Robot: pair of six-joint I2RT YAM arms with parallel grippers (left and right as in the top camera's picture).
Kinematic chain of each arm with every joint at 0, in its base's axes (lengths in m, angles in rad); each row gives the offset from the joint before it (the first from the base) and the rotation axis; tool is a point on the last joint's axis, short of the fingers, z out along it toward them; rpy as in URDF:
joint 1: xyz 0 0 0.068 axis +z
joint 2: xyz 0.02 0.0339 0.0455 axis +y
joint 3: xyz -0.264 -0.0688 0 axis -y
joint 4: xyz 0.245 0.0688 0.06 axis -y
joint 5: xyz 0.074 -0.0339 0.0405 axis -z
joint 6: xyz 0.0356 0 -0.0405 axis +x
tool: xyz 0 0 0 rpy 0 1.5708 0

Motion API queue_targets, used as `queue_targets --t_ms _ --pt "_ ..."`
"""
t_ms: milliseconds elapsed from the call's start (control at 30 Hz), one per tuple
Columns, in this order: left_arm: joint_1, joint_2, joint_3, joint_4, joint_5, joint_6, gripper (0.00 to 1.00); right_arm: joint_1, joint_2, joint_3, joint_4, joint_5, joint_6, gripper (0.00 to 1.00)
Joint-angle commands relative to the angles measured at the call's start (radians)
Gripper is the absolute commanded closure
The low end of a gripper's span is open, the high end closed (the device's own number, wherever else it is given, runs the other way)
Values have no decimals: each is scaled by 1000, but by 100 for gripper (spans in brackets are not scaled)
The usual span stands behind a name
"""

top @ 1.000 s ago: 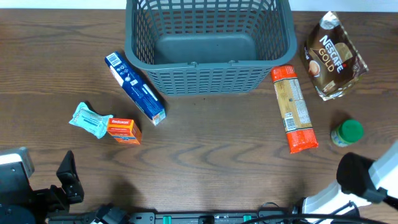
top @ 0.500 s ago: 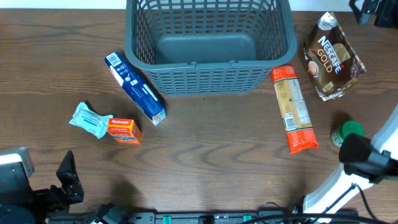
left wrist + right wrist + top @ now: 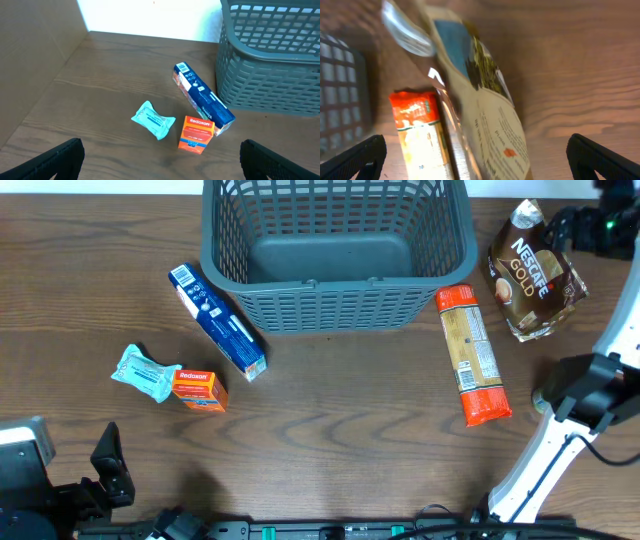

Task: Pack container
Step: 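Lift the coffee bag upward off the table with the right gripper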

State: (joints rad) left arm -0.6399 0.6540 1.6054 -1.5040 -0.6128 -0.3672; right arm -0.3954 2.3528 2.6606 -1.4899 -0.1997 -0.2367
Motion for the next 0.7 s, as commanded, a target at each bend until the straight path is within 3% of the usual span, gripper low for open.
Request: queue_targets --t_ms 0,333,667 --pt "0 9 7 -3 -8 -9 1 -4 60 2 -35 -1 -23 1" --pt "0 9 7 -3 -8 -9 2 -3 79 -17 -109 -6 -41 1" --pt "0 9 7 -3 -8 -9 1 19 81 -364 156 36 -21 1"
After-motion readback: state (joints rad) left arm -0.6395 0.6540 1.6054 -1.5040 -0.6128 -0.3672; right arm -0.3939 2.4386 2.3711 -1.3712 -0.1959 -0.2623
